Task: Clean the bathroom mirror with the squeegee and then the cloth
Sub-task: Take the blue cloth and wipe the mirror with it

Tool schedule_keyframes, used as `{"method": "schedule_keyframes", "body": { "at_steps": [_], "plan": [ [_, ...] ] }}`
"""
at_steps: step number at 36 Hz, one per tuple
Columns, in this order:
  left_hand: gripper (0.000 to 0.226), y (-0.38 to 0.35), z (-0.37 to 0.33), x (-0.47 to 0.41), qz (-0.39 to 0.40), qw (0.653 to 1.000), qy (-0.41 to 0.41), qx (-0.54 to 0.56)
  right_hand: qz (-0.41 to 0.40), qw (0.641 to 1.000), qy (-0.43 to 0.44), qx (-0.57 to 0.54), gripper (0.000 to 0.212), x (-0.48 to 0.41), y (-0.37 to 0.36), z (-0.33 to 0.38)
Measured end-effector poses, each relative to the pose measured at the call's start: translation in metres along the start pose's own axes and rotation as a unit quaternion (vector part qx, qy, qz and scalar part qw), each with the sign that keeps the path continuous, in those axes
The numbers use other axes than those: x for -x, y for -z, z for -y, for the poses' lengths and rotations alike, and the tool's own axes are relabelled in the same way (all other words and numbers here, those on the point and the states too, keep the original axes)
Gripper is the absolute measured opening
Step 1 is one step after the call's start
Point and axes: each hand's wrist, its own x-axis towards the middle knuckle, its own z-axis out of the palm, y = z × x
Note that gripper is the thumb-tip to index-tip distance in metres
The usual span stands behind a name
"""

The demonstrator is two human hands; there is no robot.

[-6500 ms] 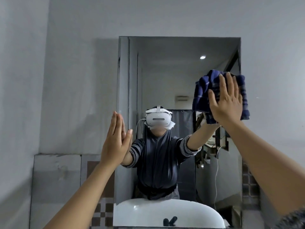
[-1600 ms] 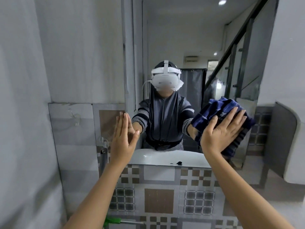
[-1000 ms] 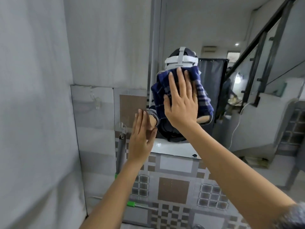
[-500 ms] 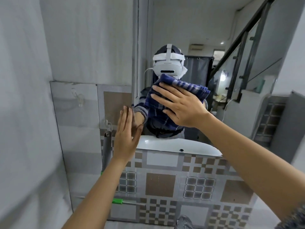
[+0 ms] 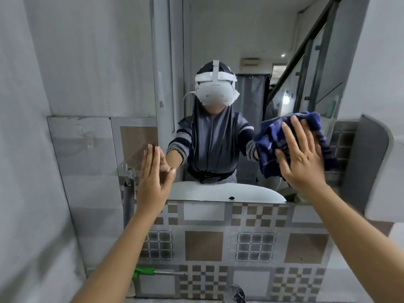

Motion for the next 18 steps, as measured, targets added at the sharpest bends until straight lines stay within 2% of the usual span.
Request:
{"method": "schedule_keyframes", "body": {
  "at_steps": [11,18],
  "plan": [
    [0.071,-0.002,-0.002,-0.005,-0.011,0.999,-0.001,-0.032,-0.072,0.971,-0.221,-0.061,0.061,0.032,-0.023,0.007],
    [0.066,0.005,-0.003,-0.015,-0.018,0.998,-0.039,-0.048,-0.157,0.921,-0.335,-0.124,0.059,0.034,-0.036,0.029]
  ]
}}
